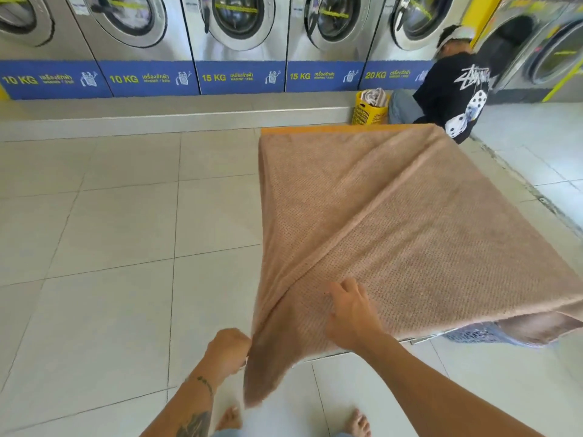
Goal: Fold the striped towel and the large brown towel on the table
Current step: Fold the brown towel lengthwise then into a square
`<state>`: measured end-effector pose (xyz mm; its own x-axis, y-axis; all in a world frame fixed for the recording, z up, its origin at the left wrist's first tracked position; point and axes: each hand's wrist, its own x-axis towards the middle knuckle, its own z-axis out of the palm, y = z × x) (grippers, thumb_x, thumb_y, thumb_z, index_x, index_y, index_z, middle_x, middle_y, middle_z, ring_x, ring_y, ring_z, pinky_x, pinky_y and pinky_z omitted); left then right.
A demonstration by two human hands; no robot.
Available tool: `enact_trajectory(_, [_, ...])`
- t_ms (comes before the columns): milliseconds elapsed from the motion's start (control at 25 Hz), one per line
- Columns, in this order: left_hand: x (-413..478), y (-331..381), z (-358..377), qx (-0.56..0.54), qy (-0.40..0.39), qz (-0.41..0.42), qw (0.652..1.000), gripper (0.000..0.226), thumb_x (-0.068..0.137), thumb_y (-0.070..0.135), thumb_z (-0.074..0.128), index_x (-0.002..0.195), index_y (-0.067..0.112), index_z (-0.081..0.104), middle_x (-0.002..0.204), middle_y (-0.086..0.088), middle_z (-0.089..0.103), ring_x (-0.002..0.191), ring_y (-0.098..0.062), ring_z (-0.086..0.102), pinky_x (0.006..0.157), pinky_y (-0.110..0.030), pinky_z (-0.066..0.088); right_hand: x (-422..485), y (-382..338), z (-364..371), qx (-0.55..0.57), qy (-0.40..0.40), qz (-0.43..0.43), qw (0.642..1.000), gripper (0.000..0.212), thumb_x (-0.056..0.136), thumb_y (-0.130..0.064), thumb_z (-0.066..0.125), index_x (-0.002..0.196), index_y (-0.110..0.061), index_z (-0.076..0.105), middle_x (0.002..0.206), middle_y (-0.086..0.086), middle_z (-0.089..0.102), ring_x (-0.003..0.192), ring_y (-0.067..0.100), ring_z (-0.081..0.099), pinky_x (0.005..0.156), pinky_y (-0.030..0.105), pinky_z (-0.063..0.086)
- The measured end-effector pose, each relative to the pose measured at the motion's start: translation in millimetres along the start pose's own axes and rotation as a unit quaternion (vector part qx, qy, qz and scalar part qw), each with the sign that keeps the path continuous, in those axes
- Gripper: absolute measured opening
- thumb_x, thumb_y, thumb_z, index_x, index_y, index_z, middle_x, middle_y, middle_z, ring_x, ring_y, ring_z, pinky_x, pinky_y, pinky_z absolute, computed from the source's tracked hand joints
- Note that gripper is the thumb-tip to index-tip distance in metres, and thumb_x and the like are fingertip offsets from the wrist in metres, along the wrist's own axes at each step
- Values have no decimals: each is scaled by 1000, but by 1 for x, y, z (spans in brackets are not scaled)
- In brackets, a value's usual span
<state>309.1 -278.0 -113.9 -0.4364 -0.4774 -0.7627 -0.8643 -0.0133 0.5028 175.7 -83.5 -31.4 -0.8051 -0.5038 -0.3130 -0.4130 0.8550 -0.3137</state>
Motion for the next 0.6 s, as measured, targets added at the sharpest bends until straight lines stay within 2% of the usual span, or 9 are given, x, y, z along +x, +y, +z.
enact_trajectory(80, [6, 25, -15, 5, -59, -6, 998, 19, 89, 14, 52, 99, 5, 66, 96, -15, 72, 75, -25, 67, 58, -25, 47, -1, -12, 8, -6, 0, 59, 998, 60, 79, -10, 53, 136, -23, 39, 128, 6, 35, 116, 25, 34, 100, 42, 44])
enact_trajectory(160, [16, 63, -25, -11, -78, 50, 996, 17, 93, 18, 50, 94, 8, 63, 92, -11, 69, 77, -25, 65, 59, -25, 46, -4, -23, 12, -1, -5, 95, 995, 63, 80, -15, 54, 140, -25, 35, 139, 7, 27, 122, 28, 32, 104, 47, 41])
enact_trajectory(240, [28, 106, -29, -22, -73, 129, 989, 16, 88, 22, 51, 92, 12, 64, 94, -11, 67, 81, -25, 64, 70, -31, 49, -6, -32, 15, 16, -15, 119, 993, 67, 79, -15, 52, 142, -27, 32, 146, 9, 22, 127, 31, 30, 106, 50, 40])
enact_trajectory(320, [41, 142, -22, -9, -60, 181, 981, 23, 85, 30, 54, 101, 17, 65, 103, -8, 66, 95, -26, 66, 88, -37, 53, -5, -34, 20, 24, -26, 143, 989, 70, 79, -18, 54, 143, -29, 29, 147, 8, 24, 129, 31, 30, 103, 50, 43])
enact_trajectory(360, [46, 156, -17, 7, -48, 200, 979, 22, 88, 34, 55, 103, 19, 63, 103, -6, 66, 98, -27, 65, 90, -39, 54, -5, -33, 22, 16, -22, 145, 989, 67, 81, -22, 58, 141, -30, 30, 145, 7, 26, 129, 30, 31, 102, 49, 44])
enact_trajectory(440, [51, 172, -5, 46, -9, 220, 974, 19, 94, 34, 53, 95, 16, 59, 91, -7, 65, 90, -30, 65, 75, -35, 52, -6, -25, 25, -9, 17, 136, 991, 49, 86, -27, 61, 130, -29, 39, 134, 2, 35, 122, 28, 38, 95, 44, 48])
enact_trajectory(480, [54, 175, 1, 57, 12, 217, 974, 23, 96, 34, 53, 94, 12, 59, 88, -9, 65, 87, -32, 64, 68, -34, 48, -8, -20, 26, -8, 44, 134, 990, 36, 88, -21, 58, 121, -27, 45, 124, -1, 41, 114, 25, 42, 88, 39, 48])
enact_trajectory(520, [57, 175, 6, 61, 40, 212, 975, 26, 96, 33, 54, 96, 7, 61, 91, -11, 66, 88, -33, 64, 69, -35, 48, -10, -17, 26, -1, 69, 132, 989, 26, 88, -12, 53, 110, -25, 50, 113, -3, 46, 105, 23, 45, 80, 35, 46])
enact_trajectory(600, [61, 172, 10, 72, 77, 215, 971, 25, 98, 29, 53, 102, 6, 61, 98, -11, 65, 95, -34, 62, 80, -41, 50, -16, -7, 28, 6, 102, 139, 985, 24, 82, 0, 49, 93, -20, 55, 96, -5, 51, 92, 21, 48, 69, 32, 38])
